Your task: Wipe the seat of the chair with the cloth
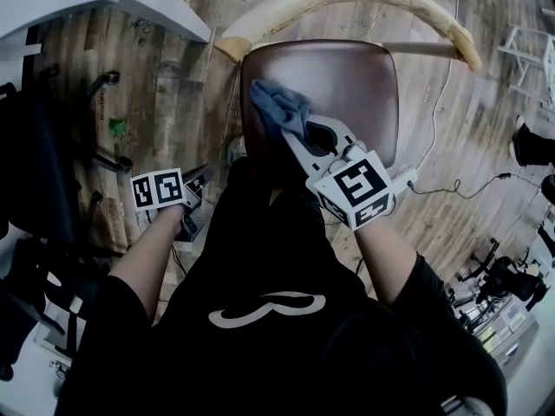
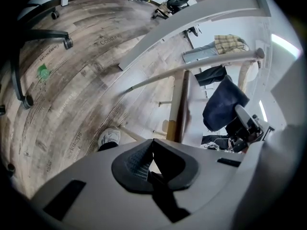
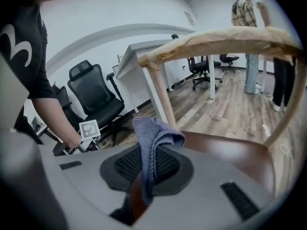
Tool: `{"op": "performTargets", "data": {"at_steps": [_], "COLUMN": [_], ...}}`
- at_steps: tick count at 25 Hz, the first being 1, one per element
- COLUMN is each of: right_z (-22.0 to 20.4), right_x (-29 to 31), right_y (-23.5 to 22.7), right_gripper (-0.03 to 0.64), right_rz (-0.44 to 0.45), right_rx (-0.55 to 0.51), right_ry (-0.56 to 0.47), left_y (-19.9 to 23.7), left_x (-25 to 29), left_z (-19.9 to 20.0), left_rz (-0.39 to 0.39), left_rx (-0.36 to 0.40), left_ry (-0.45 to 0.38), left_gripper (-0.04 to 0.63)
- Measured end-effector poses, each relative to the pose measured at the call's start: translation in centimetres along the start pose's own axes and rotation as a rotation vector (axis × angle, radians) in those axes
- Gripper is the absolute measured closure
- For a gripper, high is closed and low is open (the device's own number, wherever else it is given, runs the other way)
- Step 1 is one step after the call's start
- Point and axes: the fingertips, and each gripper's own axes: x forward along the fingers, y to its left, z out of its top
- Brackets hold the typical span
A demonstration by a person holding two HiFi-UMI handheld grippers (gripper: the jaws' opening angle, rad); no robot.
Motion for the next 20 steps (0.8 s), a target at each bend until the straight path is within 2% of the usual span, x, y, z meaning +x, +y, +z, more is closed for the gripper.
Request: {"op": "performTargets", "data": {"at_steps": [5, 8, 13, 20], "right_z": [-1.9, -3.2, -5.5, -8.2], "right_x": [3.7, 5.5, 7.7, 9.1], "right_y": [6.4, 7.7, 5.7, 2.5], "right_gripper": [0.568, 0.568, 0.568, 0.568], "right_rz": [0.154, 0.174, 0.076, -0.051], "right_rx": [0.02, 0.078, 0.111, 0.038], "right_ry": [0.058, 0.079, 0.123, 0.198], "left_y": [1.8, 2.8, 3.5, 3.4], "left_x": [-0.9, -1.4, -1.6, -1.2], "left_z": [-0.6, -0.5, -0.7, -1.0], "left_rz": [0.013, 0.017, 0.012, 0.002], "left_rx": [-0.025, -0.034, -0.036, -0.021], "left_ry": [-0.007, -0.011, -0.002, 0.018], "left_gripper": [0.581, 0.581, 0.581, 0.581]}}
